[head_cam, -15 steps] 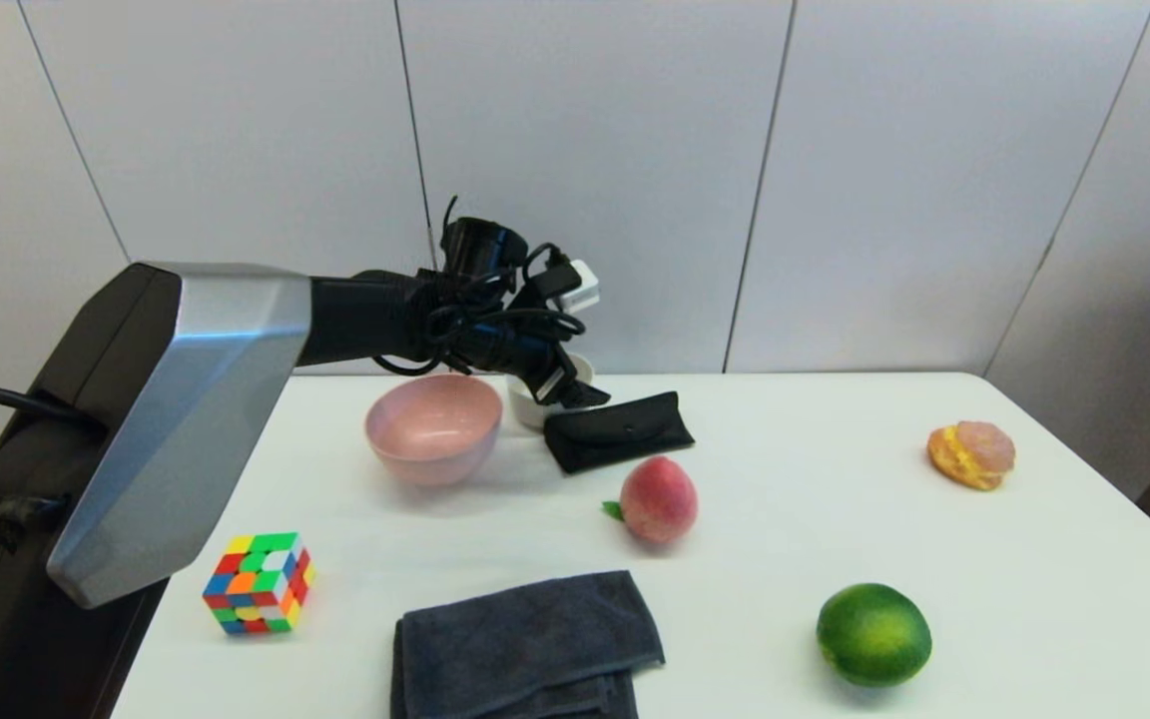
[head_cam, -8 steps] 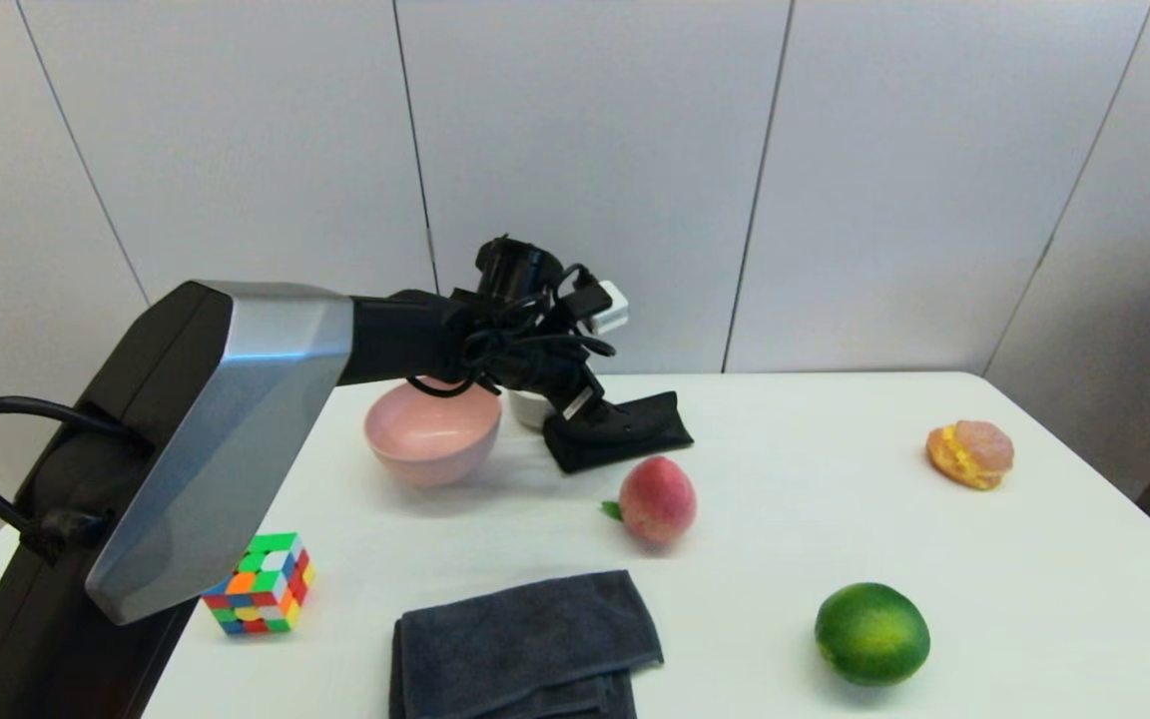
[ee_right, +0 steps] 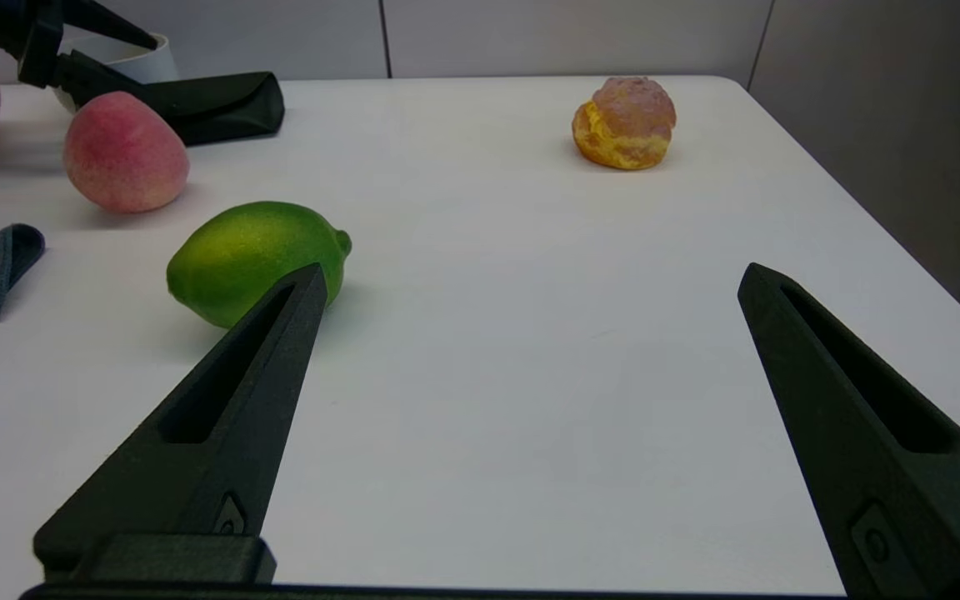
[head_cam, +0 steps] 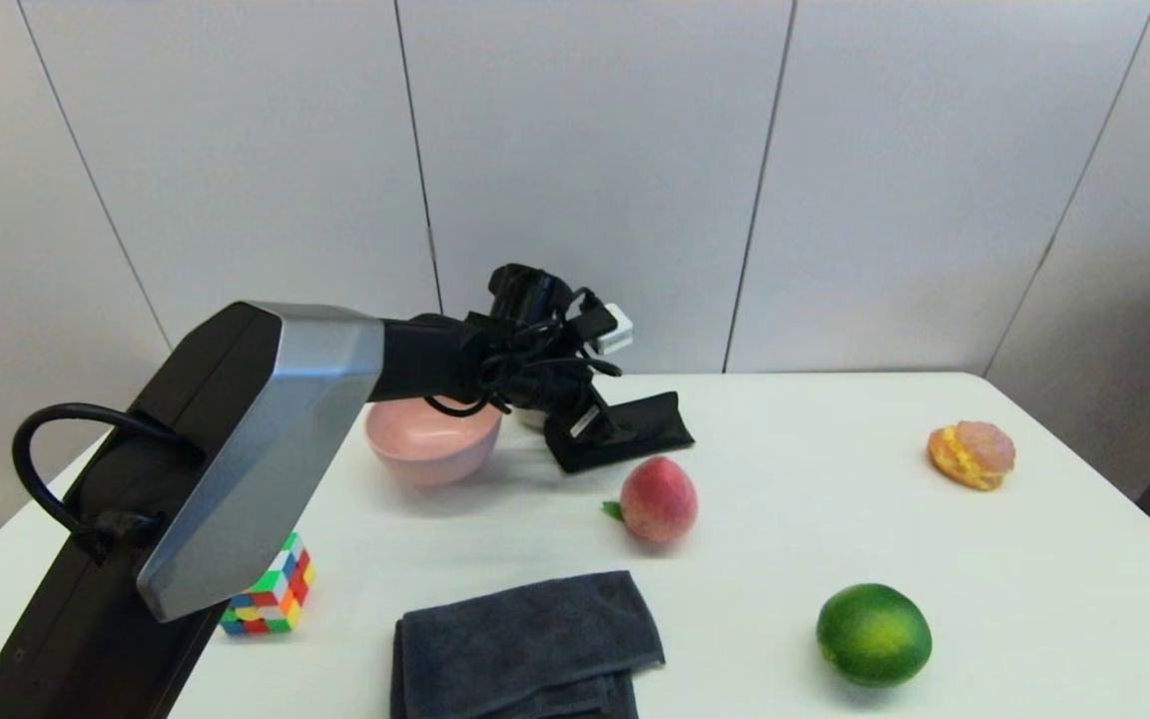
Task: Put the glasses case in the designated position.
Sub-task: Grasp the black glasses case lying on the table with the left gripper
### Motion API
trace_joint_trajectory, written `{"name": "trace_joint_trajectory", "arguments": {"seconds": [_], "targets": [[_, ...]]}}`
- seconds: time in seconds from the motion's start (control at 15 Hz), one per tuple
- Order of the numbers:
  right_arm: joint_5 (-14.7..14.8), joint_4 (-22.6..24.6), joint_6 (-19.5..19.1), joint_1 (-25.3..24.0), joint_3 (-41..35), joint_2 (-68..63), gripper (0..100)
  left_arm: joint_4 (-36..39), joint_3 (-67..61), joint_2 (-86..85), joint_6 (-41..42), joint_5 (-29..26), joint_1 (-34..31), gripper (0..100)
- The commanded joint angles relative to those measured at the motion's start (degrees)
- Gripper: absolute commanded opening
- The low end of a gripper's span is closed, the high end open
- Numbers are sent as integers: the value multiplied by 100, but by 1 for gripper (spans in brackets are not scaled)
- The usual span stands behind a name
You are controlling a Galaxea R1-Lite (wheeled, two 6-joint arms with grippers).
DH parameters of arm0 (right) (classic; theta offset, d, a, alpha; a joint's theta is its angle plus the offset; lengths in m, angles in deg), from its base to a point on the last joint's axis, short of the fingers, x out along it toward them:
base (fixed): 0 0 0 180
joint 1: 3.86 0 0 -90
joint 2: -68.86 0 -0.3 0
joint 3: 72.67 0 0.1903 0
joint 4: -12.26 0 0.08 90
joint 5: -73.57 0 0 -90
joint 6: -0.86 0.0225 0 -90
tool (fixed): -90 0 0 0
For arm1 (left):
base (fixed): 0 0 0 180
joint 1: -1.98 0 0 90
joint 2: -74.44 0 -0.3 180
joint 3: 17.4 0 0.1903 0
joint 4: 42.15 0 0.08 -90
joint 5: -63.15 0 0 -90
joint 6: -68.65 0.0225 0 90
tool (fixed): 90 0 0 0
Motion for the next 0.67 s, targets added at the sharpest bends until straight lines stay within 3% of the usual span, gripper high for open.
{"name": "trace_joint_trajectory", "arguments": {"seconds": [0.07, 0.67], "targets": [[-1, 2, -11, 0, 0, -6, 100, -17, 0, 168, 52, -9, 38, 100], [-1, 2, 6, 0, 0, -6, 100, -158, 0, 212, 78, -18, 21, 100]]}}
